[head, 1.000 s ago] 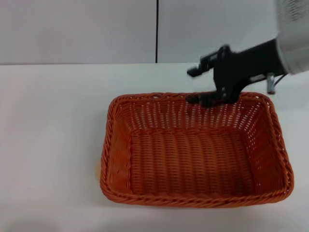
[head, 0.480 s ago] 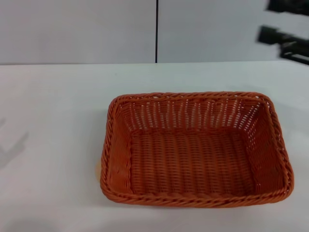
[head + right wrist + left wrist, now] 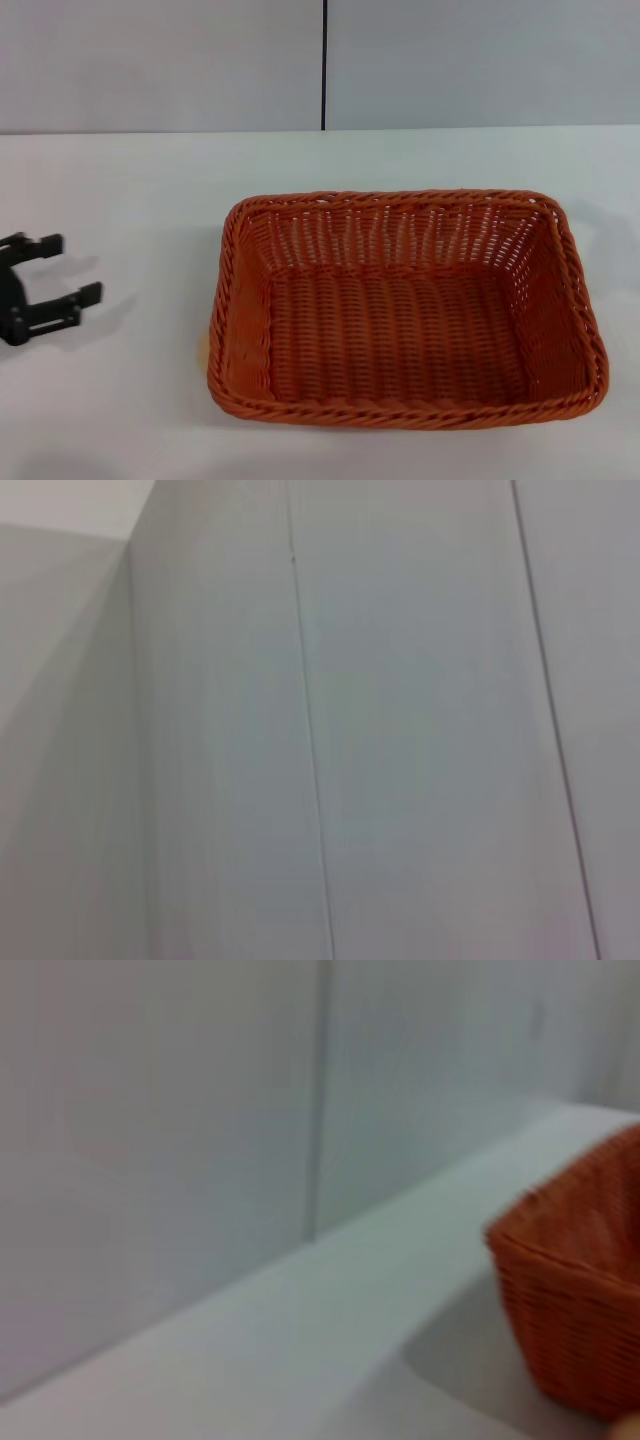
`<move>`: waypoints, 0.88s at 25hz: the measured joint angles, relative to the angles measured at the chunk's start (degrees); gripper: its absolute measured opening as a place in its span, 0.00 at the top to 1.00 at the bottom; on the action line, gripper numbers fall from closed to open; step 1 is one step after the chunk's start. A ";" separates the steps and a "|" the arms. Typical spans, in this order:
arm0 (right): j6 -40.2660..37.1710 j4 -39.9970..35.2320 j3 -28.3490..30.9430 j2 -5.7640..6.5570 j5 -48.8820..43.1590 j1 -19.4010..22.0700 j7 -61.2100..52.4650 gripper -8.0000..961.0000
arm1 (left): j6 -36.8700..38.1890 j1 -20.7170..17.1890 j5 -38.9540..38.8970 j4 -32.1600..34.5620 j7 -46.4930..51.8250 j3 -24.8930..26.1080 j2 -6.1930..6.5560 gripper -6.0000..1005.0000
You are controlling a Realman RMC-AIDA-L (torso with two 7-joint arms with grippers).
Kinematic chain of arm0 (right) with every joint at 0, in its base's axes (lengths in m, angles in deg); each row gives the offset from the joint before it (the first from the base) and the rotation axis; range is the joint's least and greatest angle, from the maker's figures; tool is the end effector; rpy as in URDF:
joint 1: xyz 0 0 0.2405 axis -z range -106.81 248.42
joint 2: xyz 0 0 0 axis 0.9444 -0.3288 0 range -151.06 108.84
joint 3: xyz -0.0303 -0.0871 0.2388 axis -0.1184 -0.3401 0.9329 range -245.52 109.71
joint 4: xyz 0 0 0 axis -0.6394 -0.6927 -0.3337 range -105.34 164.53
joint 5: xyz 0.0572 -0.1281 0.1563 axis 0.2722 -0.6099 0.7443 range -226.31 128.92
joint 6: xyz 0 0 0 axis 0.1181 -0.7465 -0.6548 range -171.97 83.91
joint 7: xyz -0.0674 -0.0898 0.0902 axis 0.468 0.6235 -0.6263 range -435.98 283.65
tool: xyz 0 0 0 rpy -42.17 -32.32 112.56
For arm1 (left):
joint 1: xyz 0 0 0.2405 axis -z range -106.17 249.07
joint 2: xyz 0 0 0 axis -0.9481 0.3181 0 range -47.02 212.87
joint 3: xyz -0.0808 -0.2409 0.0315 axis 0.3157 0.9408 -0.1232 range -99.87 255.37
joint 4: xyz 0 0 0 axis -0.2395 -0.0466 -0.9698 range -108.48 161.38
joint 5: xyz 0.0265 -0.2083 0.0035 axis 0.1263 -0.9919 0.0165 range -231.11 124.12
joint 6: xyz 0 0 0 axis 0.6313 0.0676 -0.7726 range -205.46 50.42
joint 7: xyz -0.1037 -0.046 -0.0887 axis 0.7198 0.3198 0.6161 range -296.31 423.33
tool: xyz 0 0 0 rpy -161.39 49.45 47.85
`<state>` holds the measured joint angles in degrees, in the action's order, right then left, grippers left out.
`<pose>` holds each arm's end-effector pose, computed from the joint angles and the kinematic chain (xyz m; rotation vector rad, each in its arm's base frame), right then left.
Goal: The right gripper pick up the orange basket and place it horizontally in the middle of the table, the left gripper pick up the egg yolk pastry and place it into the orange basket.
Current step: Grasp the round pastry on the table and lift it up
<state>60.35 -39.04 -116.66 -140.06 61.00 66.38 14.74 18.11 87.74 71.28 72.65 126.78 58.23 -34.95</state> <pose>0.2328 0.2402 0.1242 -2.3656 0.2916 1.2961 -0.3614 0.2507 0.0657 -2.4771 -0.5519 -0.4589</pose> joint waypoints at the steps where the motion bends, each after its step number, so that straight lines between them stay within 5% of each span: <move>1: 0.13 0.44 0.03 0.00 0.19 0.18 0.16 0.38 | -0.01 0.63 1.13 -0.05 0.00 -0.77 -0.03 0.22; 11: 0.42 3.31 0.20 0.14 0.80 -0.22 1.11 0.38 | 0.60 1.98 2.93 0.25 0.25 -11.09 -0.10 0.22; 22: 0.28 6.10 0.25 0.36 0.47 -2.89 1.89 0.38 | 1.42 2.69 2.63 -4.16 -0.34 -15.22 -0.51 0.22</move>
<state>60.64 -32.94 -116.42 -139.70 61.47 63.49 16.63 19.53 90.43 73.91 68.48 126.44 43.01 -35.46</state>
